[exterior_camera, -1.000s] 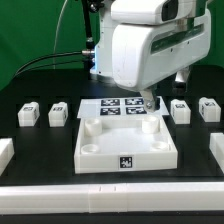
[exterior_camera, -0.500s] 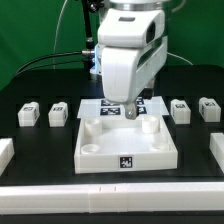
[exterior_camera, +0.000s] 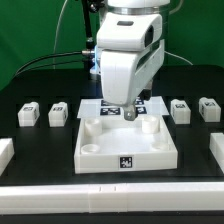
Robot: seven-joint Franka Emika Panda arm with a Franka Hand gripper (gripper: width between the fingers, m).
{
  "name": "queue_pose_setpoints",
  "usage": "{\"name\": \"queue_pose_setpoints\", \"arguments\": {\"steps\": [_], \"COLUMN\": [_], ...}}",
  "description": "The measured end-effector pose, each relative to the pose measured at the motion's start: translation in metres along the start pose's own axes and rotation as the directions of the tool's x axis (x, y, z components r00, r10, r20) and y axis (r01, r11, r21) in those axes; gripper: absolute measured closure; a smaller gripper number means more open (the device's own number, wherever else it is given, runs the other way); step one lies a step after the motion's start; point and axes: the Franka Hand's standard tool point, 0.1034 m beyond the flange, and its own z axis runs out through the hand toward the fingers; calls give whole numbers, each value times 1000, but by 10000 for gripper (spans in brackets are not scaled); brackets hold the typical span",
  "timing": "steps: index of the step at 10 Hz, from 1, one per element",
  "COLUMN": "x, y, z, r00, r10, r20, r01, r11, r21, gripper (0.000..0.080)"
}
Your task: Assemble one leg
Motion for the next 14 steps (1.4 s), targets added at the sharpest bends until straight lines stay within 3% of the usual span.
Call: {"name": "queue_pose_setpoints", "arguments": {"steps": [1,3,5,9,10,14], "x": [-1,-12,-17,-19,-21,-38], "y": [-2,-17,-33,-31,-33,-73], "z": [0,7,16,16,16,41], "r00": [999,985,966,968,960,927], "r10": [-39,-170,-256,-250,-279,-375], "r20": [2,-9,23,22,25,21], "r01": [39,169,256,250,279,372], "r11": [999,985,967,968,960,925], "r21": [1,-23,1,0,12,73], "gripper": [150,150,150,150,150,150]}}
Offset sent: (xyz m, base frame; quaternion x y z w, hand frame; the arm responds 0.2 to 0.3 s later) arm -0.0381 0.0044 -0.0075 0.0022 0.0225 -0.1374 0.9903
